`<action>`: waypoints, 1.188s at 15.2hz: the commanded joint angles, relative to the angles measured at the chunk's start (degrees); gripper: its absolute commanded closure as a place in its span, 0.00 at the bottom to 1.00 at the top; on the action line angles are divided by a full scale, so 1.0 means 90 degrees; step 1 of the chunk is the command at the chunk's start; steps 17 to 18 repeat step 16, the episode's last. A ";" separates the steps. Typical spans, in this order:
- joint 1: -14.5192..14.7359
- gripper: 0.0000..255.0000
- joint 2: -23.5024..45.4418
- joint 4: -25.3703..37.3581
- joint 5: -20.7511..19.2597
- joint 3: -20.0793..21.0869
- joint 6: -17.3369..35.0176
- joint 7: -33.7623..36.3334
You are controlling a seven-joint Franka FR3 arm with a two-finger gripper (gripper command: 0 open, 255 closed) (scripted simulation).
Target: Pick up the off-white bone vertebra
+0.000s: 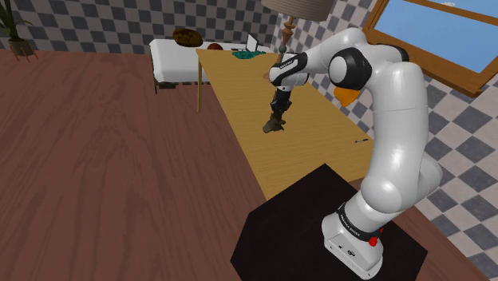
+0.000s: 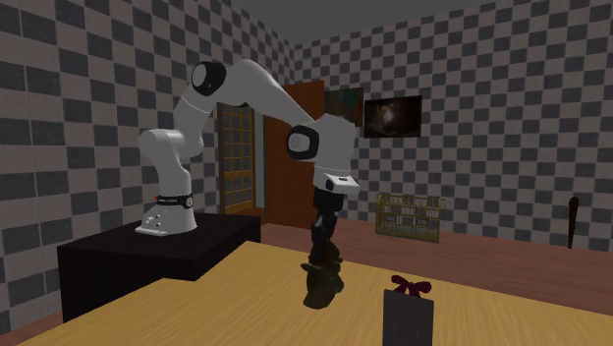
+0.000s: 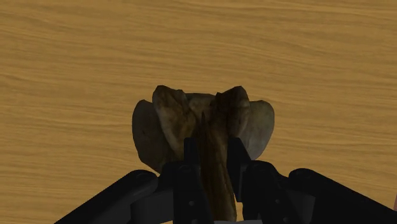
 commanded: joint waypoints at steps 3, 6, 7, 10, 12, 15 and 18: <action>0.0021 1.00 -0.0191 0.0007 -0.0037 -0.0028 -0.0201 0.0011; 0.0038 1.00 -0.0346 0.0028 -0.0069 -0.0053 -0.0376 0.0022; 0.0043 1.00 -0.0396 0.0038 -0.0080 -0.0060 -0.0434 0.0025; 0.0058 1.00 -0.0542 0.0074 -0.0111 -0.0083 -0.0615 0.0036; 0.0066 1.00 -0.0634 0.0106 -0.0131 -0.0097 -0.0738 0.0043; 0.0075 1.00 -0.0730 0.0146 -0.0153 -0.0111 -0.0873 0.0051; 0.0075 1.00 -0.0730 0.0147 -0.0153 -0.0111 -0.0873 0.0051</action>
